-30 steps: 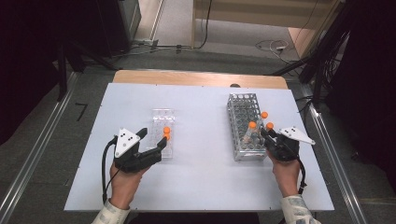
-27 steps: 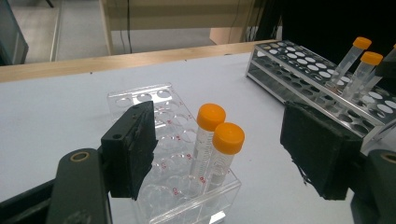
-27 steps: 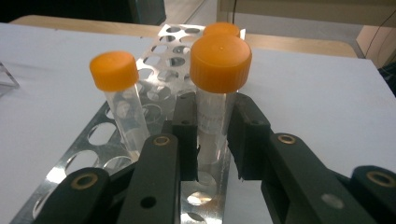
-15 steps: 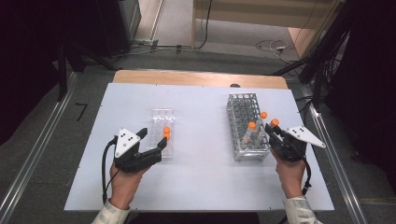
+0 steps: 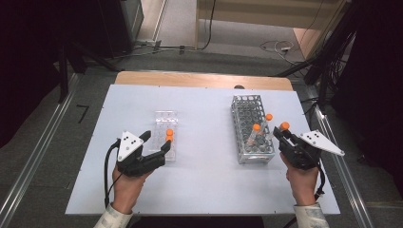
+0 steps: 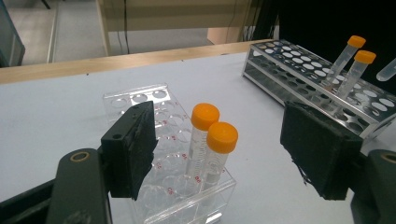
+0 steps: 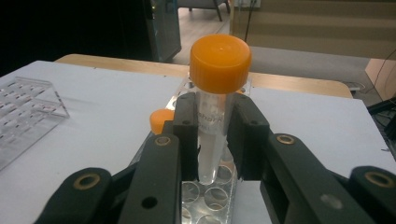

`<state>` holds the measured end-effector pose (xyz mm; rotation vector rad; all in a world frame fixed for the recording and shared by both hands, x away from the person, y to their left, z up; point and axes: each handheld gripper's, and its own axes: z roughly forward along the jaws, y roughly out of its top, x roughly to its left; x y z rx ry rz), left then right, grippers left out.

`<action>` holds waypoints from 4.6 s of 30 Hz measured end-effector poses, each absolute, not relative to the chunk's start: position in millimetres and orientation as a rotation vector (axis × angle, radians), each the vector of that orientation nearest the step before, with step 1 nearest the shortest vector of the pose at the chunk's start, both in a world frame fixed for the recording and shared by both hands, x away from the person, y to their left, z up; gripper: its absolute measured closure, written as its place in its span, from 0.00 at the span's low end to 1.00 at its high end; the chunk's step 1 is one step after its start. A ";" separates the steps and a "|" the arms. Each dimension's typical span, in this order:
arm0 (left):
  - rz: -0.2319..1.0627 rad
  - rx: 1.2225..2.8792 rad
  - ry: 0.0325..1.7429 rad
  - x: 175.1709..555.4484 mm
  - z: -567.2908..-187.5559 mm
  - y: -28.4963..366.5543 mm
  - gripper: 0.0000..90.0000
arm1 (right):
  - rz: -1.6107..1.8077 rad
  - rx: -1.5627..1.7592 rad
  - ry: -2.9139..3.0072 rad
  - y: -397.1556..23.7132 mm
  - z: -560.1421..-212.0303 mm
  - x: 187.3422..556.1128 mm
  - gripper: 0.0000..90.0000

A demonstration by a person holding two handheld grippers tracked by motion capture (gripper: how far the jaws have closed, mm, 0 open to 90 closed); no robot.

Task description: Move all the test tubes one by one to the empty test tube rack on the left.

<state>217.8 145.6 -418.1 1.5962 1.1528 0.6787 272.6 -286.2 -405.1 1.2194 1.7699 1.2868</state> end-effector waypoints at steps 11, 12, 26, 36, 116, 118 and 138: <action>0.677 1.590 1.151 216.9 -416.9 147.1 0.29 | 1.307 1.181 1.848 -277.1 -397.7 256.2 0.80; 0.679 1.588 1.151 216.9 -417.0 146.9 0.29 | 1.311 1.178 1.853 -276.1 -397.2 255.1 0.80; 0.674 1.596 1.141 215.4 -416.4 144.6 0.29 | 1.335 1.134 1.927 -260.0 -396.6 246.1 0.80; 0.670 1.601 1.132 214.4 -416.3 142.2 0.30 | 1.345 1.047 2.045 -227.5 -408.8 239.9 0.80; 0.498 1.807 0.845 191.3 -433.4 66.5 0.77 | 1.329 0.775 2.394 -115.5 -451.5 216.9 0.80; 0.498 1.807 0.846 191.3 -433.2 66.7 0.77 | 1.331 0.778 2.396 -115.5 -451.4 217.0 0.80; 0.542 1.705 0.932 197.4 -406.7 107.0 0.78 | 1.327 0.819 2.413 -129.6 -449.0 223.4 0.39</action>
